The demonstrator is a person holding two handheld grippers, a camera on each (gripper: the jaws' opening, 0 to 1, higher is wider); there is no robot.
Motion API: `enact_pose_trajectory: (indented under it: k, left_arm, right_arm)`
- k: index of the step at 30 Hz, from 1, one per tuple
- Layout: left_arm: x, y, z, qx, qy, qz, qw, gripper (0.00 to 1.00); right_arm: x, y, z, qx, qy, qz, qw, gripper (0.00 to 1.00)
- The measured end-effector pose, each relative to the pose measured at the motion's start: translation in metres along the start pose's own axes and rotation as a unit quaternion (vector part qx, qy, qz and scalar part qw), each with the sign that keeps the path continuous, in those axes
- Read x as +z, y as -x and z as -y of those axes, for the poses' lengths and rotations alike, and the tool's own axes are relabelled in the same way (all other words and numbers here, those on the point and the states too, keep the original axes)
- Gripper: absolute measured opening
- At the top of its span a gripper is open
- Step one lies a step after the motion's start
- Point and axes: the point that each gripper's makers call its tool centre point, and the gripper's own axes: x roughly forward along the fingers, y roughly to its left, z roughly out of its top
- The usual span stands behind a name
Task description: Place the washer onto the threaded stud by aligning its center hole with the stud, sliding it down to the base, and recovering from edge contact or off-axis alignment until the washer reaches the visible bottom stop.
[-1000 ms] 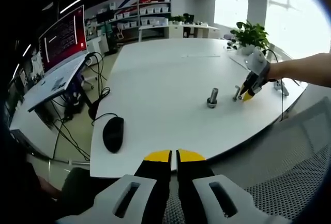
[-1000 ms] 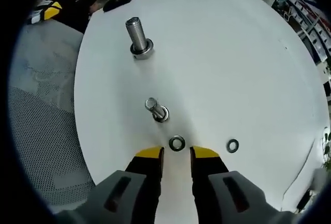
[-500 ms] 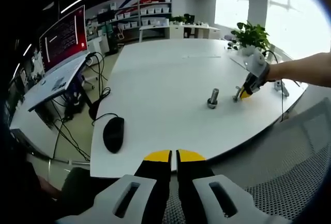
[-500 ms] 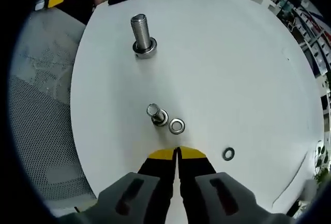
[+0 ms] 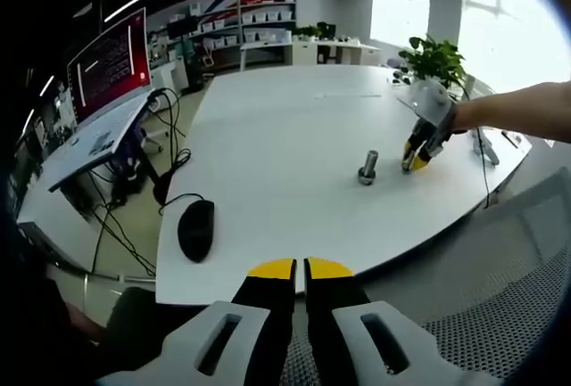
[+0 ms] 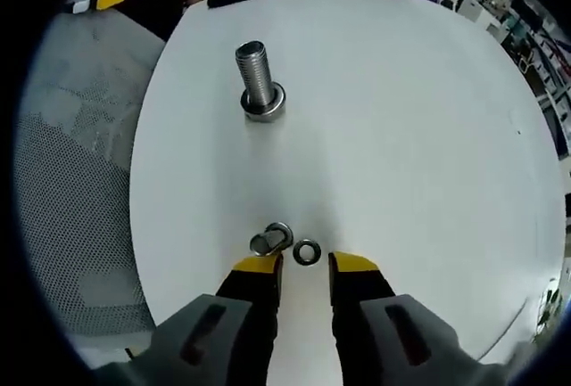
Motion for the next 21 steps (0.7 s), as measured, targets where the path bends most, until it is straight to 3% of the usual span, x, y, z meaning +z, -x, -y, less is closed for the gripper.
enact_pose_trajectory:
  k: [9,13,21]
  left_arm:
    - [0.0003,0.0001,0.0002,0.0,0.0,0.001,1.0,0.01]
    - [0.0002,0.0002,0.0003,0.0,0.0,0.001,1.0,0.01]
    - [-0.0004,0.0001,0.0005,-0.001,-0.001,-0.001,1.0,0.01]
  right_arm:
    - [0.0014,-0.0003,-0.0023,0.004,0.048,-0.014,0.9987,0.2]
    - [0.0024,-0.0004,-0.0054,0.005,0.052,-0.01,0.9986,0.15]
    - [0.0025,0.0006,-0.0054,-0.004,0.031,0.0,0.9995,0.14]
